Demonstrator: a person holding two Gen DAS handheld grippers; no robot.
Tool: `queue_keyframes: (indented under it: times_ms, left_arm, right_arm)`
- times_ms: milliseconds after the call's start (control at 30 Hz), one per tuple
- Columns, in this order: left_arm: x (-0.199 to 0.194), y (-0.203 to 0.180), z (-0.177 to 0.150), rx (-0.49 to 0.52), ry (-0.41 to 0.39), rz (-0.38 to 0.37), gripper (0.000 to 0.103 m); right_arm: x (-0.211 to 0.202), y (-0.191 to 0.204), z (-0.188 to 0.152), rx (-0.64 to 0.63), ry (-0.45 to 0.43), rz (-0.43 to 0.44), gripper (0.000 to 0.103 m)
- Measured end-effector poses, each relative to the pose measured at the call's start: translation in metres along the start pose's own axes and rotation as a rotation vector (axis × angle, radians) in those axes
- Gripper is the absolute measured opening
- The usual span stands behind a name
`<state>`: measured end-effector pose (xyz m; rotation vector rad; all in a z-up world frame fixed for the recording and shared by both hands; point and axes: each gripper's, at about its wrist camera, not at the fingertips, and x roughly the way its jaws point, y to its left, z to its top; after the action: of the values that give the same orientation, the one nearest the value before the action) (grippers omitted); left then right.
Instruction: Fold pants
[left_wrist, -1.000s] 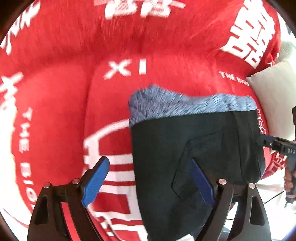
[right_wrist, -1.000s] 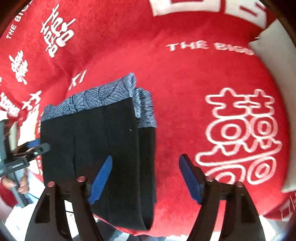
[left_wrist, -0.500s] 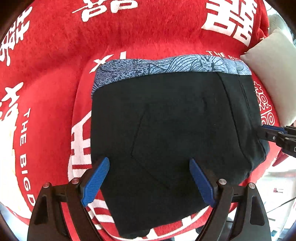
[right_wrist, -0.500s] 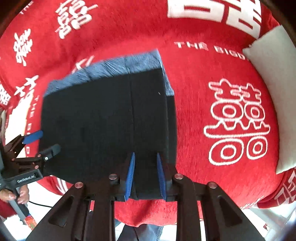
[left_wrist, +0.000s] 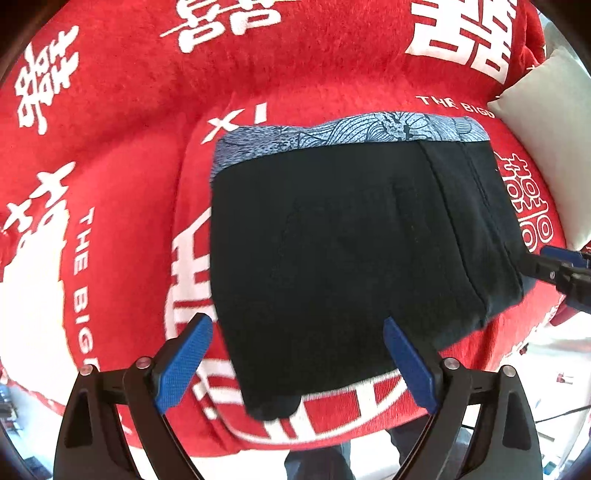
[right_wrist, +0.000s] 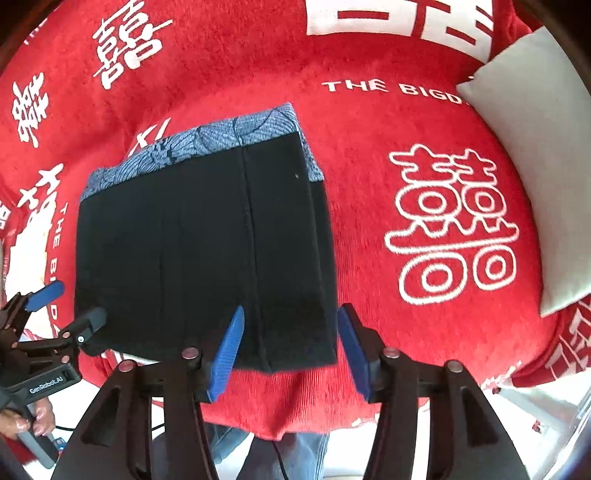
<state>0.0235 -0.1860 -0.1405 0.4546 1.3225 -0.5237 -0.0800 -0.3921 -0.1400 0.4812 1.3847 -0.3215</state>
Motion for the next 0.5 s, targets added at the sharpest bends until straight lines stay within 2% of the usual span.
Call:
queue_keyframes:
  times_ms: [100,133,200,267,500]
  left_arm:
    - [-0.014,-0.001,-0.006,-0.009,0.017,-0.003,0.096]
    - [-0.018,-0.002,-0.008,-0.007,0.024,0.0,0.103]
    - [-0.027,-0.005,-0.01,0.002,0.026,-0.002,0.103]
    - [-0.034,-0.007,-0.013,0.008,0.027,-0.002,0.103]
    - [-0.054,-0.01,-0.019,-0.008,0.054,0.008,0.103]
  right_arm:
    - [-0.009,0.003,-0.01,0.008,0.011,-0.016,0.064]
    - [-0.013,0.005,-0.012,0.01,0.012,-0.023,0.065]
    - [-0.02,0.007,-0.017,0.017,0.01,-0.024,0.069]
    - [-0.028,0.011,-0.021,0.022,0.009,-0.022,0.078]
    - [-0.048,0.024,-0.026,0.012,0.012,-0.025,0.082]
